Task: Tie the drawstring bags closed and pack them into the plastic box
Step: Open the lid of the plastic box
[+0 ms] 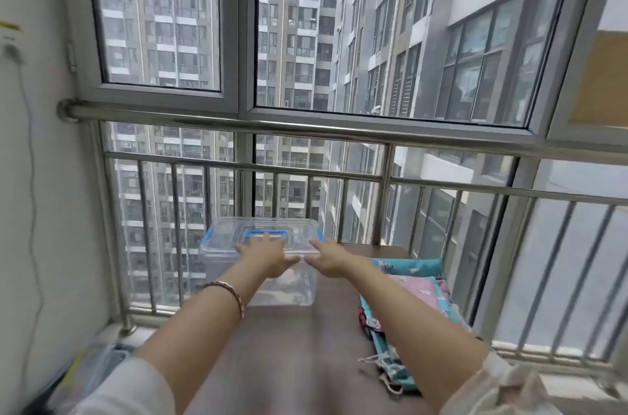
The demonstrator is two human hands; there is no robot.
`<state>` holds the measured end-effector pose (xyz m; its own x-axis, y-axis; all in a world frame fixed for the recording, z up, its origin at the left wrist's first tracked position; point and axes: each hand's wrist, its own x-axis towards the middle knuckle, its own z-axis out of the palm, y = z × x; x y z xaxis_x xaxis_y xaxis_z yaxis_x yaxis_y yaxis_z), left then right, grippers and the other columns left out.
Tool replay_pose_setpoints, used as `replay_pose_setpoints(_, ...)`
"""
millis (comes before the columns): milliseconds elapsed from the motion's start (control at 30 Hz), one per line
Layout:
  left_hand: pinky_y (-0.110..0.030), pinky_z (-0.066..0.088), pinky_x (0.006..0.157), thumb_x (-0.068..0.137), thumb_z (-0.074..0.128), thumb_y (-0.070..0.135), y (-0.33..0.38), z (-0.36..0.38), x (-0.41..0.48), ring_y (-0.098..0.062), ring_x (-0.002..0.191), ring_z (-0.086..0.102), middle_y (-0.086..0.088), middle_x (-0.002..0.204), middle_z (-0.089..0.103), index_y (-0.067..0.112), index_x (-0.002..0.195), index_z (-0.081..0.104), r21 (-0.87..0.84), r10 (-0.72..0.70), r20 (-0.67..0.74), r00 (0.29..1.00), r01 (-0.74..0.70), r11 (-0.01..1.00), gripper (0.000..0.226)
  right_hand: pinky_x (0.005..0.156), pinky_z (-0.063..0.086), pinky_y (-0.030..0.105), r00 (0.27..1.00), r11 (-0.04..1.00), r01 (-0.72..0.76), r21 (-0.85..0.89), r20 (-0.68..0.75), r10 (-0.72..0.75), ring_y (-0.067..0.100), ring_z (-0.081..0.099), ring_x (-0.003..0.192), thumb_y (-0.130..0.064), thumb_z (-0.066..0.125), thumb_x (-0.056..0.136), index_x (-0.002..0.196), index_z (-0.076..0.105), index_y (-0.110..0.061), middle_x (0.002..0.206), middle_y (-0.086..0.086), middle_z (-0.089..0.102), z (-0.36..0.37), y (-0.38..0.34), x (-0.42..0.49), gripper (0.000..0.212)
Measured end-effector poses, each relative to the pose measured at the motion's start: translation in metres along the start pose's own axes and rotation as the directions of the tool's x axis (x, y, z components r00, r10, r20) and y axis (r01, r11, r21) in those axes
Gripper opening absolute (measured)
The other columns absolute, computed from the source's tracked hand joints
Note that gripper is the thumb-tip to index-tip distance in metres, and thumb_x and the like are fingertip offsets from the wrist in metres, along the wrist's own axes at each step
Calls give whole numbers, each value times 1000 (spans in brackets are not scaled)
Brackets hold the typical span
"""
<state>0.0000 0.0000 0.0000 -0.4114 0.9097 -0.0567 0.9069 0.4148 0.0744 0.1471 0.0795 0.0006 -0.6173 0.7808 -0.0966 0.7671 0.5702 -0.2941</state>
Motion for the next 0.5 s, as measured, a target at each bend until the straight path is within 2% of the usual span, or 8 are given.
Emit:
replay_pose_setpoints(67,-69,17,106,88,49,62,-2,3,-7,-35,144,19,-6,158,20,34,151,15,130,41,-26,999,-38,991,77,117,26,47,1000,999,1,-38,-7,-2,30,26,145,-42,51,96,154,20,-22,159,10,24,2,-3,-3,69)
replay_pose_setpoints(133,-70,23,105,90,61,41,-4,11,-9,-33,138,32,-6,148,37,31,148,21,183,76,-68,995,-62,981,71,115,28,48,1000,997,-4,-71,-28,2,28,28,143,-36,56,94,153,24,-23,157,7,29,7,-4,-5,68)
replay_pose_setpoints(200,-69,30,101,88,63,13,-4,15,-11,-33,125,47,-6,131,53,25,141,33,214,105,-131,986,-75,974,61,111,30,48,997,996,5,-86,-73,-11,28,33,139,-27,59,93,150,30,-23,152,7,35,11,-4,-4,63)
replay_pose_setpoints(267,-68,36,98,82,58,-8,-3,14,-14,-33,111,56,-7,116,57,18,125,46,222,140,-221,965,-90,971,51,106,33,44,988,990,19,-139,-152,-40,28,40,131,-17,59,92,142,39,-21,141,9,42,12,-4,-4,54)
replay_pose_setpoints(367,-56,50,85,81,52,-15,-2,15,-15,-32,95,62,-8,98,56,12,110,50,186,202,-320,926,-148,971,40,99,36,40,962,975,41,-217,-255,-97,27,44,119,-12,55,89,126,50,-19,128,8,45,13,-4,-4,38)
replay_pose_setpoints(433,-49,53,79,82,51,-15,-2,15,-16,-31,89,62,-6,89,49,12,108,49,182,252,-325,912,-201,963,37,97,38,41,962,984,38,-176,-261,-84,27,46,114,-16,51,89,115,56,-17,122,7,46,10,-2,-5,26)
replay_pose_setpoints(500,-44,54,75,82,49,-15,1,15,-19,-31,88,62,-7,90,50,12,108,48,180,310,-305,901,-265,947,38,96,41,44,968,995,28,-91,-247,-50,26,49,107,-15,44,89,96,61,-16,114,7,48,6,2,-5,19)
